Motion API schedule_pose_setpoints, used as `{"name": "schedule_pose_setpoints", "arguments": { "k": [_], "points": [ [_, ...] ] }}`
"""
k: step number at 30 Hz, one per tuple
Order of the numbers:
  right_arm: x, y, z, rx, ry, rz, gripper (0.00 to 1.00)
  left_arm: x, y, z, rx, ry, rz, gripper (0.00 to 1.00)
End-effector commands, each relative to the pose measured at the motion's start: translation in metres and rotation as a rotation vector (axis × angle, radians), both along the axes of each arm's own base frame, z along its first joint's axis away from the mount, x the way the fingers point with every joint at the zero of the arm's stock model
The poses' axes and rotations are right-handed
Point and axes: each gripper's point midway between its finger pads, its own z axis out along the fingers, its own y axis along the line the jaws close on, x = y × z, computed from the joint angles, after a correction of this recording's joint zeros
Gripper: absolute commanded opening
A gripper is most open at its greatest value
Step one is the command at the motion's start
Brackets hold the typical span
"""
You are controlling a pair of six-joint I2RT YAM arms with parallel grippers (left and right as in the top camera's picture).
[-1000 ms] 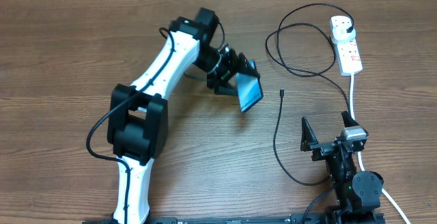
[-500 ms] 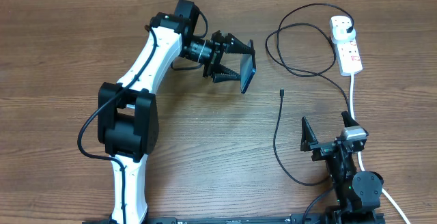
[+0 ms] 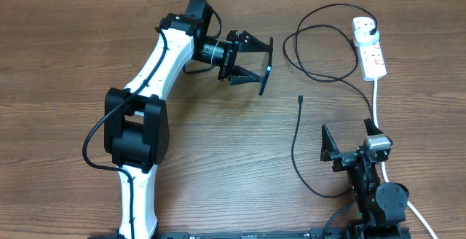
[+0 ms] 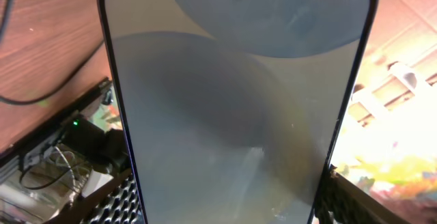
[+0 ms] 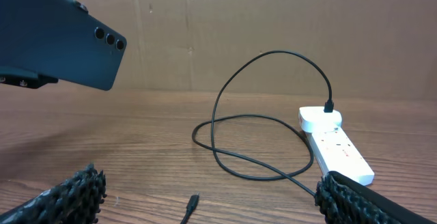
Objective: Plug charger to phone and switch on socket
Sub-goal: 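Lift the phone with the left gripper and hold it upright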
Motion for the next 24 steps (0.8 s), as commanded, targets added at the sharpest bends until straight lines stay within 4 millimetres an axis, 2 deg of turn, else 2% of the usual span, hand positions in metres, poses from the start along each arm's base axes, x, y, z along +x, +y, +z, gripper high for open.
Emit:
{"name": "schedule_pose_setpoints", "arguments": {
  "k": [1,10,16,24],
  "points": [
    [0.000,0.000,-0.002,-0.002,-0.001,-0.003,1.00,0.006,0.006,0.023,-0.095,0.004,0.000,0.68],
    [0.000,0.000,-0.002,-0.002,-0.001,-0.003,1.00,0.016,0.019,0.018,-0.059,0.040,0.042,0.68],
    [0.000,0.000,-0.002,-0.002,-0.001,-0.003,1.00,0.032,0.040,0.000,0.051,0.046,0.118,0.68],
    [0.000,0.000,-0.002,-0.002,-0.001,-0.003,1.00,0.050,0.065,-0.003,0.067,0.033,0.185,0.68]
  ]
}}
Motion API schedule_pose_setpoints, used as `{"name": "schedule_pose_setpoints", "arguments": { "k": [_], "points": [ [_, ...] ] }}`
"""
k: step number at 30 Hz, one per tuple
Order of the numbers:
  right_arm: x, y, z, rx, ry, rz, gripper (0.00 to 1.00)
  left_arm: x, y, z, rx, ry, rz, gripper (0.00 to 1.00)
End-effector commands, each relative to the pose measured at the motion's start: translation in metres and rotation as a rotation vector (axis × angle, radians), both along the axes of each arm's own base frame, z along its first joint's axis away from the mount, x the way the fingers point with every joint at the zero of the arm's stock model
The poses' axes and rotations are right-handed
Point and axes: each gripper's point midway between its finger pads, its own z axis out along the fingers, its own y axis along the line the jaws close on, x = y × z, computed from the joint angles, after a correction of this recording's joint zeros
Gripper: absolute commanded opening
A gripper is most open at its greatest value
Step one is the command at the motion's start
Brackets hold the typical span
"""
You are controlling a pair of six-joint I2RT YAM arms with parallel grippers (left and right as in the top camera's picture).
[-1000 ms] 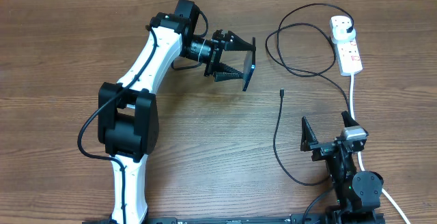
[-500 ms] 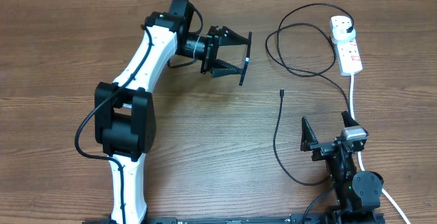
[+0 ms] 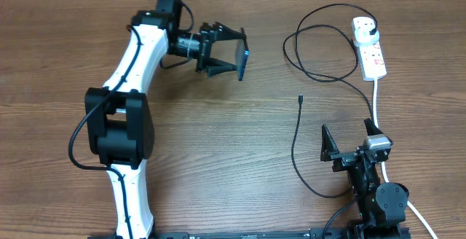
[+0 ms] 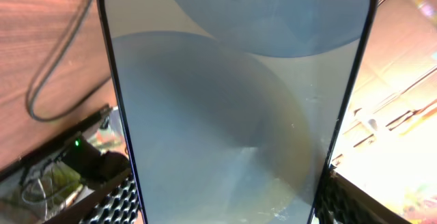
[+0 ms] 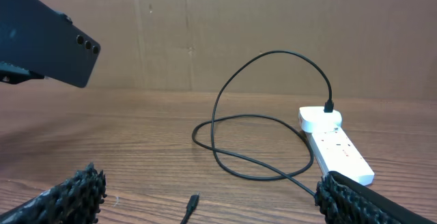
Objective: Plug charger to phone and switch on socket
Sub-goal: 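Lift the phone with the left gripper and hold it upright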
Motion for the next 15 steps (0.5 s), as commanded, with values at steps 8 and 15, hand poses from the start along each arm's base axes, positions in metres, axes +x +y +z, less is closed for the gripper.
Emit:
{"name": "schedule_pose_setpoints", "arguments": {
  "k": [8,15],
  "points": [
    [0.0001,-0.0003,-0.0023,-0.002,-0.002,-0.004,1.00,0.0099,0.0117,0.0142,-0.044,-0.010,0.024,0.68],
    [0.0009,-0.0065,-0.0018,-0.006,-0.005,-0.040,1.00,0.0094,0.0115,0.0160,-0.055,-0.009,0.022,0.68]
  ]
}}
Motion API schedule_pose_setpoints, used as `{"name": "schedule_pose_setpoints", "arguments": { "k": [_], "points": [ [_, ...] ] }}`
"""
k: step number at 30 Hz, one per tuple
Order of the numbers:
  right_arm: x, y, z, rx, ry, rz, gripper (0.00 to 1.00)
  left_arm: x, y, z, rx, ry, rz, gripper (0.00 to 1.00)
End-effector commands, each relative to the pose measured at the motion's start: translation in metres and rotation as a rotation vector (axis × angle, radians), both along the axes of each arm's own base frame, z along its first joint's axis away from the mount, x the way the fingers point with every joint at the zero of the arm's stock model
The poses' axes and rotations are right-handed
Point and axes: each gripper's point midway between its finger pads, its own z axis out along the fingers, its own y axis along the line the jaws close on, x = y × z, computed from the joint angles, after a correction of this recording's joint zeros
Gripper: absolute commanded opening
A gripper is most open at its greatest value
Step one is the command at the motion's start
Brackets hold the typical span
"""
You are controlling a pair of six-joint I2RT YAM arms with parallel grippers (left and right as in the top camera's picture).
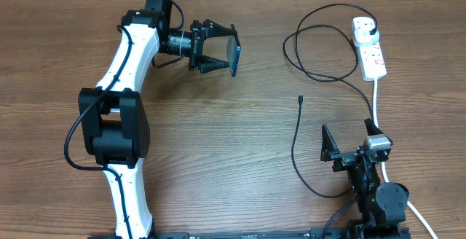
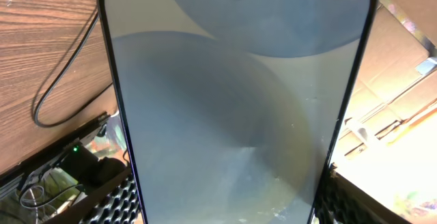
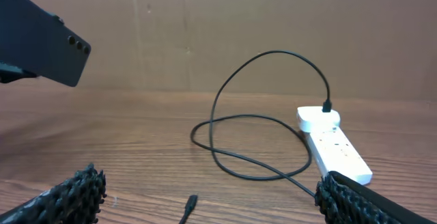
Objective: Plug charger to phone and switch on socket
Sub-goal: 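Lift the phone with the left gripper and hold it upright, then swing the right gripper up and toward the held phone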
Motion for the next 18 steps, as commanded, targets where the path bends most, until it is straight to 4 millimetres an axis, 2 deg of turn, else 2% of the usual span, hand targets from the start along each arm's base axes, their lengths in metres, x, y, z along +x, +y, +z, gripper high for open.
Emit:
{"name": "schedule_pose_setpoints", "arguments": {
  "k": [1,2,5,7,9,12,18],
  "points": [
    [0.000,-0.001,0.001,-0.003,-0.016,-0.007,1.00,0.002,-0.003,0.017,-0.063,-0.022,-0.015,0.68],
    [-0.001,0.007,0.004,0.002,-0.028,0.039,1.00,0.002,-0.003,0.017,-0.063,-0.021,-0.015,0.68],
    [-0.017,0.054,0.012,0.108,-0.029,0.330,1.00,0.002,-0.003,0.017,-0.063,-0.022,-0.015,0.69],
    [-0.045,0.094,0.014,0.234,0.037,0.614,1.00,0.002,-0.003,0.017,-0.063,-0.023,-0.015,0.69],
    [-0.067,0.113,0.030,0.328,0.051,0.783,1.00,0.002,-0.003,0.017,-0.063,-0.023,-0.015,0.68],
    [-0.081,0.118,0.058,0.440,0.020,0.870,1.00,0.002,-0.003,0.017,-0.063,-0.023,-0.015,0.69],
    [-0.113,0.113,0.130,0.407,-0.282,0.942,1.00,0.001,-0.003,0.017,-0.063,-0.022,-0.015,0.69]
  ]
}}
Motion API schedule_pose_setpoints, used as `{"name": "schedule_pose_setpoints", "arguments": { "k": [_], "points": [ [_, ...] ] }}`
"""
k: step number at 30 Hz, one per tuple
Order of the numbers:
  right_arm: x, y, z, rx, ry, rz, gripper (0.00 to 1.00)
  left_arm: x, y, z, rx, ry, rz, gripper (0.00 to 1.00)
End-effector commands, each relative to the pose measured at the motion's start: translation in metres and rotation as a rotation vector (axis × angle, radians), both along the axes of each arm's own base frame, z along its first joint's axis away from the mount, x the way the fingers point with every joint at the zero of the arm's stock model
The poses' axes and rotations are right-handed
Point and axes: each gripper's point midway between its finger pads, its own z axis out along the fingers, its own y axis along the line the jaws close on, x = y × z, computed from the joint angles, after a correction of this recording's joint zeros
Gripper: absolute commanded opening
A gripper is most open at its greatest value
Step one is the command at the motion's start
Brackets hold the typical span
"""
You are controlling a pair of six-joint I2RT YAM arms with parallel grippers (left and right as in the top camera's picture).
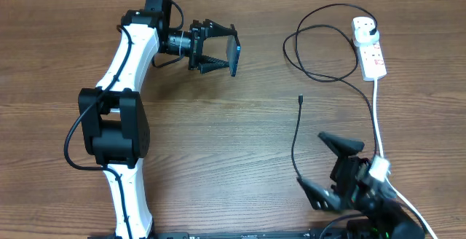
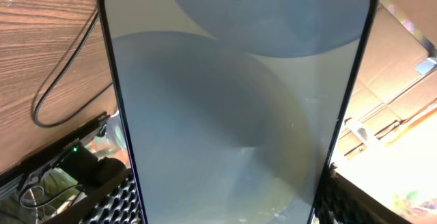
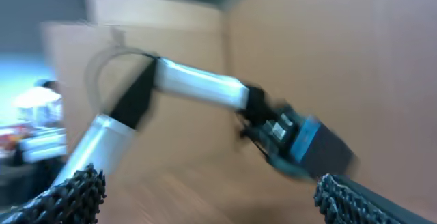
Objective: Plug charger to phone and switch on socket
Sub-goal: 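Swing the right gripper up and toward the held phone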
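My left gripper (image 1: pixel 218 49) is shut on the dark blue phone (image 1: pixel 236 52), held above the table's far left; in the left wrist view its lit screen (image 2: pixel 235 101) fills the frame between my fingers (image 2: pixel 113 203). The black charger cable (image 1: pixel 295 140) lies on the wood, its free plug tip (image 1: pixel 299 99) at mid-table, the other end in the white socket strip (image 1: pixel 370 48) at the far right. My right gripper (image 1: pixel 331 166) stands open at the near right, turned toward the left; its blurred view shows the left arm and phone (image 3: pixel 311 145).
The wooden table (image 1: pixel 218 151) runs under everything. A white lead (image 1: pixel 378 115) runs from the socket strip down toward the right arm's base. The cable loops (image 1: pixel 313 49) beside the strip. Cardboard walls stand behind the table.
My right gripper has swung round from facing the far side to facing left, and its view is now blurred. The left gripper and phone have not moved.
My left gripper held the phone near the table's middle, then farther left and back, then at the far left where it stays. My right gripper rested open at the near right throughout and has now turned leftward.
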Motion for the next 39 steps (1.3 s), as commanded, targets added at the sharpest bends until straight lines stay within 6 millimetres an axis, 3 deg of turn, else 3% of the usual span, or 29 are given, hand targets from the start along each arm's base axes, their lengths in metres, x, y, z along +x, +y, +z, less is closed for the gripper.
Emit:
{"name": "schedule_pose_setpoints", "arguments": {
  "k": [1,5,7,14,16,21,25,30,34,39],
  "points": [
    [-0.017,0.003,0.022,0.051,0.027,0.080,1.00,0.001,-0.003,0.017,-0.062,-0.022,-0.015,0.69],
    [-0.017,-0.001,0.058,0.017,0.015,0.011,1.00,0.001,-0.003,0.017,-0.062,-0.018,-0.015,0.69],
    [-0.006,-0.003,0.067,-0.050,0.073,-0.047,1.00,0.001,-0.003,0.018,-0.065,-0.018,-0.015,0.69],
    [0.052,-0.009,0.060,-0.250,0.468,-0.150,1.00,0.001,-0.003,0.019,-0.073,-0.017,-0.017,0.69],
    [0.056,0.003,0.063,-0.257,0.538,-0.049,1.00,0.000,-0.003,0.021,-0.085,-0.016,-0.020,0.69],
    [0.040,0.037,0.087,-0.190,0.655,0.404,1.00,0.001,-0.003,0.021,-0.085,-0.017,-0.020,0.69],
    [0.060,0.044,0.087,-0.132,0.770,0.485,1.00,0.001,-0.003,0.021,-0.083,-0.017,-0.020,0.69],
    [0.081,0.055,0.076,-0.106,0.833,0.428,1.00,0.001,-0.003,0.021,-0.083,-0.017,-0.020,0.69],
    [0.103,0.054,0.047,-0.072,0.978,0.244,1.00,0.001,-0.003,0.021,-0.083,-0.020,-0.020,0.69],
    [0.116,0.042,0.009,-0.208,1.117,-0.029,1.00,0.001,-0.003,0.021,-0.083,-0.020,-0.020,0.69]
  ]
}}
